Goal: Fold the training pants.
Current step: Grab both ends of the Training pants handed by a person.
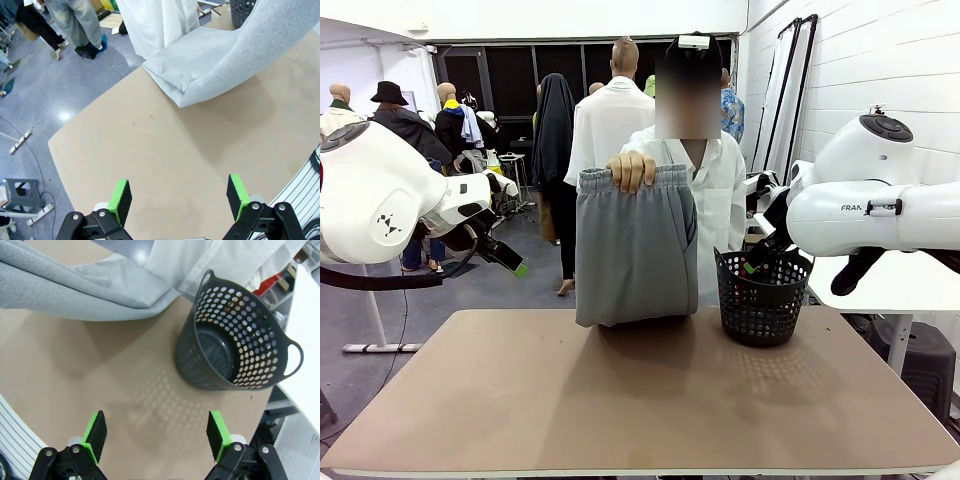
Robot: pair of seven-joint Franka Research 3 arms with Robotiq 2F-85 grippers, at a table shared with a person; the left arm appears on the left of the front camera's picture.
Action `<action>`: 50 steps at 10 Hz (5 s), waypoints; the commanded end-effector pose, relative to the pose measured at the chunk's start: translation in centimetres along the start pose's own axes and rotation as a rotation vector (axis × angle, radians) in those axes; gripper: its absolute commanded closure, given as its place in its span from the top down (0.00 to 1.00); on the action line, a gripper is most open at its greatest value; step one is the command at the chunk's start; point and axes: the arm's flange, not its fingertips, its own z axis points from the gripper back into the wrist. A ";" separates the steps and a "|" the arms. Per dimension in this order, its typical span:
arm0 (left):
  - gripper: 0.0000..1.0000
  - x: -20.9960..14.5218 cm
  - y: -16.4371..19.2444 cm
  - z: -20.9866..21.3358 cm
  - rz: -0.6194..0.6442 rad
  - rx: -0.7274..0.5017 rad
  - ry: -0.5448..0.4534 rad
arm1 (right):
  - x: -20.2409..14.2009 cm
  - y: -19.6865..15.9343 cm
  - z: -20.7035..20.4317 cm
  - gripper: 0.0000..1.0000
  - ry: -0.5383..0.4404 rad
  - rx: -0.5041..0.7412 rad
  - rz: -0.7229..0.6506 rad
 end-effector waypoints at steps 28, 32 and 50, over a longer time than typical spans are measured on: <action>1.00 4.9 2.3 -8.1 -0.813 -0.390 -0.212 | 4.3 -5.7 -6.7 1.00 -0.404 0.221 0.838; 1.00 4.7 2.1 -8.9 -0.762 -0.433 -0.309 | 4.6 -6.1 -7.8 1.00 -0.505 0.280 0.828; 1.00 4.8 1.9 -10.2 -0.673 -0.490 -0.498 | 4.3 -3.6 -8.7 1.00 -0.693 0.494 0.807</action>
